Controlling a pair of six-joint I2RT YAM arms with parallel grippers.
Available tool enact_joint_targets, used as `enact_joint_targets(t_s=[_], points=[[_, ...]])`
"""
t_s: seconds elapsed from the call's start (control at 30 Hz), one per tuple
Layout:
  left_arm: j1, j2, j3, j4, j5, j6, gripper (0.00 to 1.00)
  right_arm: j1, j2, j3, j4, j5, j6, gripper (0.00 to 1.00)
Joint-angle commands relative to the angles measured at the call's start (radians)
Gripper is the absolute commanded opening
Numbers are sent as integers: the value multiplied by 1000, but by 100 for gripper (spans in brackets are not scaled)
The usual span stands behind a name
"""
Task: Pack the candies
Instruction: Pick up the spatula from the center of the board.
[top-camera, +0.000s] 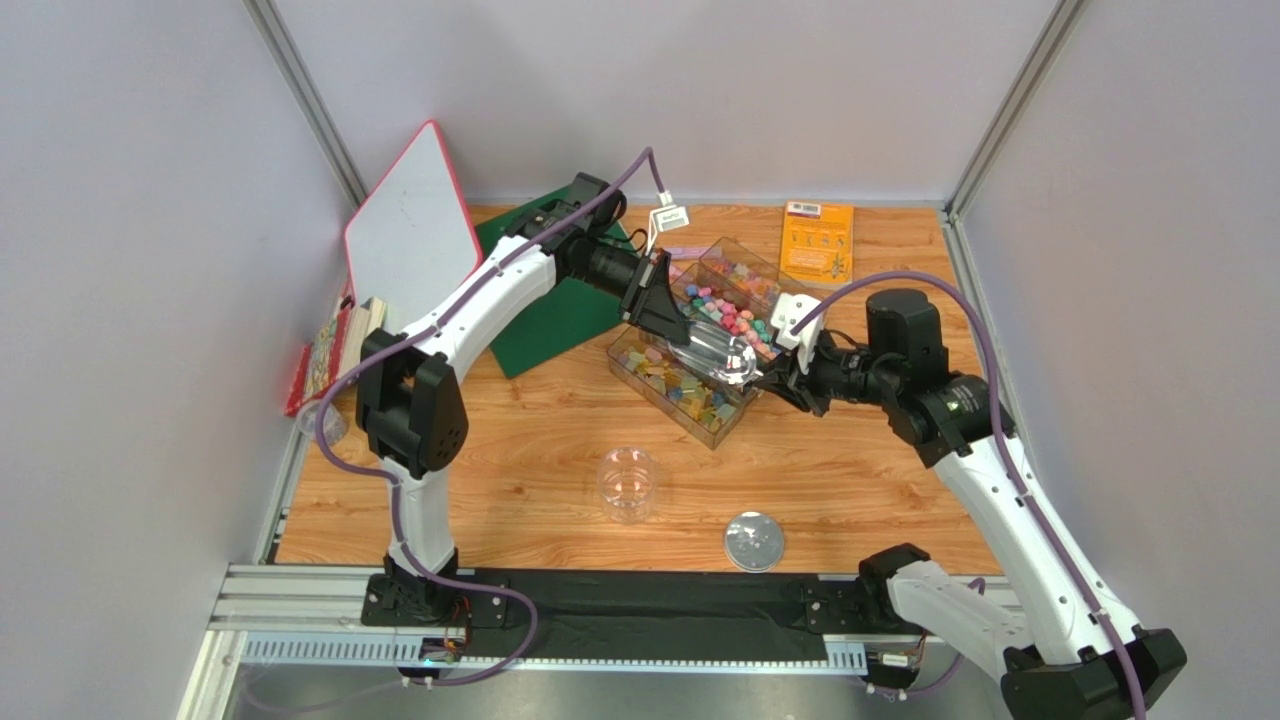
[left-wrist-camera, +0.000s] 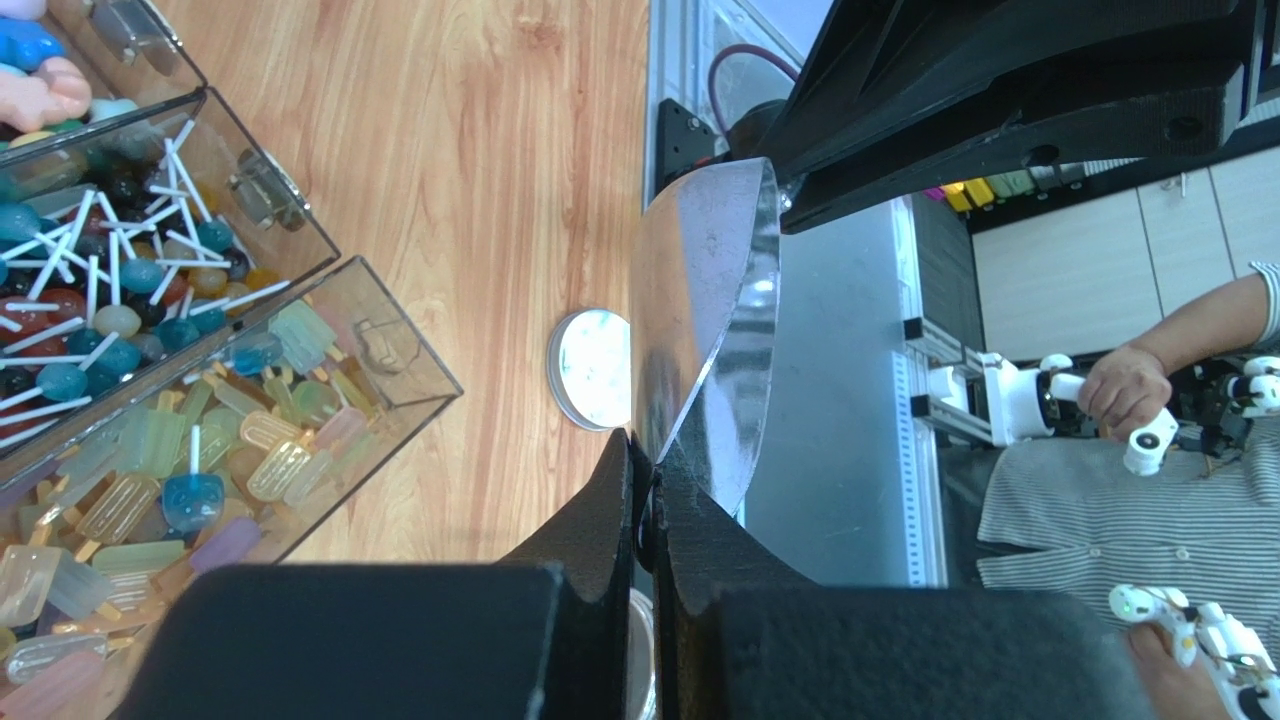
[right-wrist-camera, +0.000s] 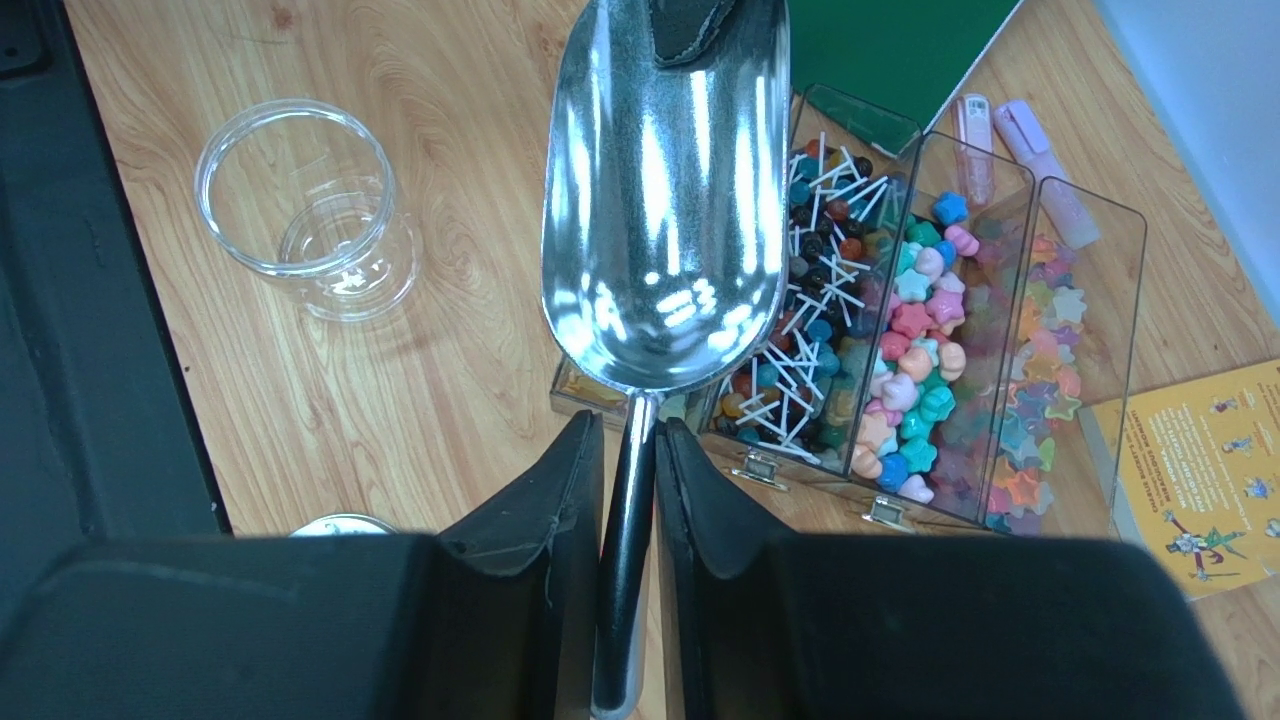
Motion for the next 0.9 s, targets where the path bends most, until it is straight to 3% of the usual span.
enact_joint_targets(t_s=[0.0,0.03,0.07,0.1,0.2,0.33,0.43,0.73,0.87], points=[[-3,-5,30,23,47,-9,0,12,7,14,12,-7,-30,10],[-3,-5,30,23,11,-10,0,12,5,17,3,7,-30,2],[-3,-5,31,21,-32,-10,8,12,4,28,-4,16,-33,0],[-3,-5,36,-5,-78,3,25,12,-1,32,-9,30,-36,0],[-3,7,88,-66,-265,91,40,11,-22,55,-55,86,-42,0],[1,41,184,-112,-521,219,43,9,-42,78,-152,155,-35,0],[13,53,209,-122,-626,289,43,4,-67,68,-169,174,-15,0],[40,122,205,-154,-824,476,44,-28,-67,78,-181,287,40,0],[40,139,202,-181,-827,516,43,-54,-39,97,-208,309,86,0]])
